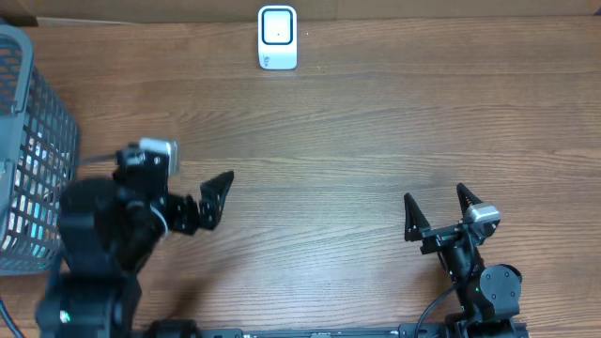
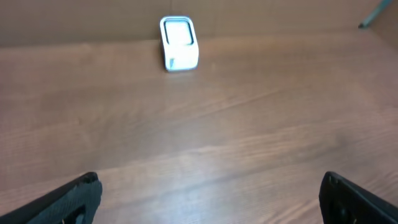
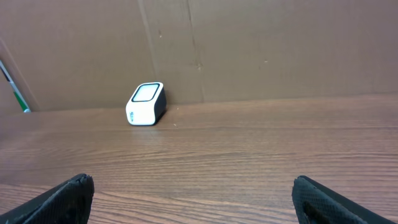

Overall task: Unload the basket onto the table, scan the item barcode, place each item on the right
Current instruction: 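Move the left gripper left over the grey basket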

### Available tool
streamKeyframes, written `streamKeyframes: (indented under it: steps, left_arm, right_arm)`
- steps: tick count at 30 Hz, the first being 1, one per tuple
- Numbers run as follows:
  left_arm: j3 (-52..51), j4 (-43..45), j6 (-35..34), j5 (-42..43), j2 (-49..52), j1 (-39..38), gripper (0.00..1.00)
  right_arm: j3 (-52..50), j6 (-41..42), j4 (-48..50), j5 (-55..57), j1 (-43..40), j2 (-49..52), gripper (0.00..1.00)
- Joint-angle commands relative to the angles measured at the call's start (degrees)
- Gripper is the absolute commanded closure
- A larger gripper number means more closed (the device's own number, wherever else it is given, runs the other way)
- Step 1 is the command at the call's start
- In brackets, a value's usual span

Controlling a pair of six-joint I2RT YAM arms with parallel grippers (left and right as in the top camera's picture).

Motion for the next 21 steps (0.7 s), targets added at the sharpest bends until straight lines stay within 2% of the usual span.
streamKeyframes:
  steps: [1,4,7,18,21]
  left_arm:
    - [13.46,-10.23,1.49,1.36,9.57,-0.39,0.0]
    - [21.22,-17.64,1.51,2.19,15.3,-0.39,0.0]
    - [25.62,-21.33,1.46,4.48,19.21,-0.39,0.01]
    - [27.12,-17.99,-0.52,6.54,25.03,-0.37,0.0]
    - [30.86,-18.1,-11.72,-5.01,25.46,0.33,0.0]
  right_arm:
    - [-0.61,-0.24,0.26,-0.13,0.22,-0.52,0.0]
    - [-0.61,-0.24,0.26,-0.13,0.22,-0.52,0.0]
    - [-0.61,-0.24,0.26,-0.13,0.22,-0.52,0.0]
    - [-0.61,-0.24,0.26,-0.13,0.22,-0.52,0.0]
    - [-0.61,-0.24,0.26,-0.13,0.22,-0.52,0.0]
